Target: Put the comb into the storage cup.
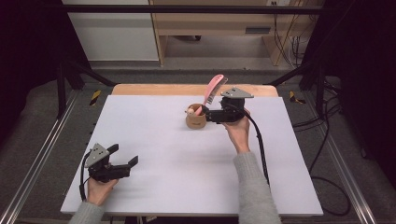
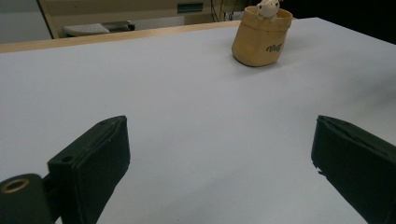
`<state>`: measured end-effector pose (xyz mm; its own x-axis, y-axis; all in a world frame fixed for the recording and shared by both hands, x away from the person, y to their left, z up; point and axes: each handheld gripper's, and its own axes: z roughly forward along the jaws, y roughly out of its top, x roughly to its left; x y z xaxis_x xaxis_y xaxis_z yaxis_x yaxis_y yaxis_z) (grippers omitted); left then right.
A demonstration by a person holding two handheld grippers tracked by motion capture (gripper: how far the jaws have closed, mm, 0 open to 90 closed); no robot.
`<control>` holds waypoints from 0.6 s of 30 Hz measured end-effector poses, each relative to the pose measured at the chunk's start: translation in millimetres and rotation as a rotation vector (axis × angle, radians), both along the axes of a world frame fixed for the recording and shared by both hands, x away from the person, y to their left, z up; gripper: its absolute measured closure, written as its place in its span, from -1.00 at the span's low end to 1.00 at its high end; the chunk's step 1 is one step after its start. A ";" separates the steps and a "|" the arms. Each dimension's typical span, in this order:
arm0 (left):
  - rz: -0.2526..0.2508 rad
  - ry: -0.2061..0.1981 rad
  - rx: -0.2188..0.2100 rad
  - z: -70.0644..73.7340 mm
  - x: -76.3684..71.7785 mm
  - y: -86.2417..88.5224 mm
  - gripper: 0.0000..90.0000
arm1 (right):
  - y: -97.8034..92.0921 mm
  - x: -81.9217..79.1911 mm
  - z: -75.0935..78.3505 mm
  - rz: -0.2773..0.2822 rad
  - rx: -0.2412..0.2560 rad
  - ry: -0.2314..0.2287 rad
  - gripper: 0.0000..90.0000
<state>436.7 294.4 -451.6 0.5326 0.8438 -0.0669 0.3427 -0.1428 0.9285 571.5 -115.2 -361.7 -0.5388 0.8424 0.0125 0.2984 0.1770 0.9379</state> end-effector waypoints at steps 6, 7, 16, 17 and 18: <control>0.002 -0.002 0.004 0.6 -0.6 0.2 -0.90 | -8.9 -11.3 2.8 0.032 0.029 -0.014 -1.00; -0.001 -0.002 0.006 0.6 -0.6 0.2 -0.90 | -10.6 -13.0 2.7 0.039 0.037 -0.014 -1.00; 0.001 -0.005 0.018 -1.0 -0.4 -0.7 -0.90 | -23.8 -29.1 -3.3 0.095 0.065 -0.025 -1.00; 0.002 -0.006 0.018 -1.0 -0.4 -0.7 -0.90 | -25.0 -31.1 -4.1 0.098 0.065 -0.032 -1.00; 0.002 -0.005 0.018 -1.0 -0.4 -0.7 -0.90 | -26.1 -33.3 -4.9 0.098 0.062 -0.038 -1.00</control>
<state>436.3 293.7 -452.7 0.5312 0.8459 -0.0487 0.3381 -0.1589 0.9276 538.3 -141.3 -366.6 -0.6198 0.7837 0.0409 0.2467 0.1451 0.9582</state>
